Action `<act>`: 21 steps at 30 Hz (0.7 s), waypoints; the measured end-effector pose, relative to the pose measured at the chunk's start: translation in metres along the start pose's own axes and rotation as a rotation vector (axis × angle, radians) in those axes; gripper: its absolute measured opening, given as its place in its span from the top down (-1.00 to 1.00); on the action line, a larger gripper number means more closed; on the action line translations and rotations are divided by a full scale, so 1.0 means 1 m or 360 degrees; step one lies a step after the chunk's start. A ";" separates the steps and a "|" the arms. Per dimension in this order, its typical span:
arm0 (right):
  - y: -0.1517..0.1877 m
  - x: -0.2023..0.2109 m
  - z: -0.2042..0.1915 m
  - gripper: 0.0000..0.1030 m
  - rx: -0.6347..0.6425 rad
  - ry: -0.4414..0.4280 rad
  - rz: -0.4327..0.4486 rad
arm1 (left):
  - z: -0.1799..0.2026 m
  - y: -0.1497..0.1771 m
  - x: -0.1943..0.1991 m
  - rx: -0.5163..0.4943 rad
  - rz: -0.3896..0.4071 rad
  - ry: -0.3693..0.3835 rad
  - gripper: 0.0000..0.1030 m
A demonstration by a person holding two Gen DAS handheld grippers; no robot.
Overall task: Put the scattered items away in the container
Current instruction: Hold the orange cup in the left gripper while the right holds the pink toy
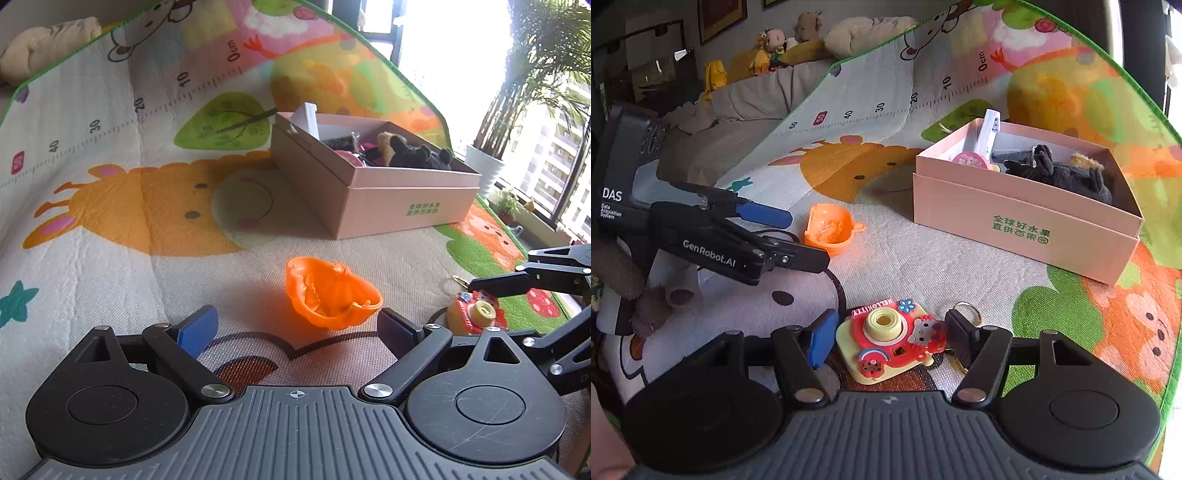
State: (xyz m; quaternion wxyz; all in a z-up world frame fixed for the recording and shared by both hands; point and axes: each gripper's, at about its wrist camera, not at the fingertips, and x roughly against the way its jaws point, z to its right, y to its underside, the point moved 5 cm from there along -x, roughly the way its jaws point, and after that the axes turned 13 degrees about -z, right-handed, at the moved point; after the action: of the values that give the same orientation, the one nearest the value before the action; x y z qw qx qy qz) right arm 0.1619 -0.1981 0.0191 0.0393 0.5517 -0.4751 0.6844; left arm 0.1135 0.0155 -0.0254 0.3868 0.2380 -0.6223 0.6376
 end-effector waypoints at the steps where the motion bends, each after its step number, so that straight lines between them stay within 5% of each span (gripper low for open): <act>1: 0.003 0.003 0.001 -0.24 -0.0011 0.0021 0.0002 | 0.000 0.000 0.000 -0.0003 -0.0001 -0.0004 -0.87; 5: 0.015 0.010 0.015 -0.24 -0.0123 0.0131 -0.0005 | 0.001 0.000 -0.001 -0.0011 -0.0006 -0.0013 -0.89; 10: 0.016 0.013 0.010 -0.24 -0.0224 0.0084 -0.0005 | 0.002 0.000 -0.002 -0.0021 -0.0011 -0.0024 -0.90; 14: 0.013 0.007 -0.014 -0.24 -0.0150 0.0007 0.0008 | 0.002 0.000 -0.002 -0.0022 -0.0012 -0.0025 -0.90; 21: 0.017 0.002 -0.033 -0.38 0.0024 0.0073 0.0034 | 0.003 0.001 -0.003 -0.0029 -0.0013 -0.0019 -0.94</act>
State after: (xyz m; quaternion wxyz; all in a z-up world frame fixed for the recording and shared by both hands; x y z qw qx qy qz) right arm 0.1280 -0.1855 0.0124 0.0388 0.5310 -0.4746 0.7009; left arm 0.1138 0.0119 -0.0278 0.3878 0.2408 -0.6293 0.6290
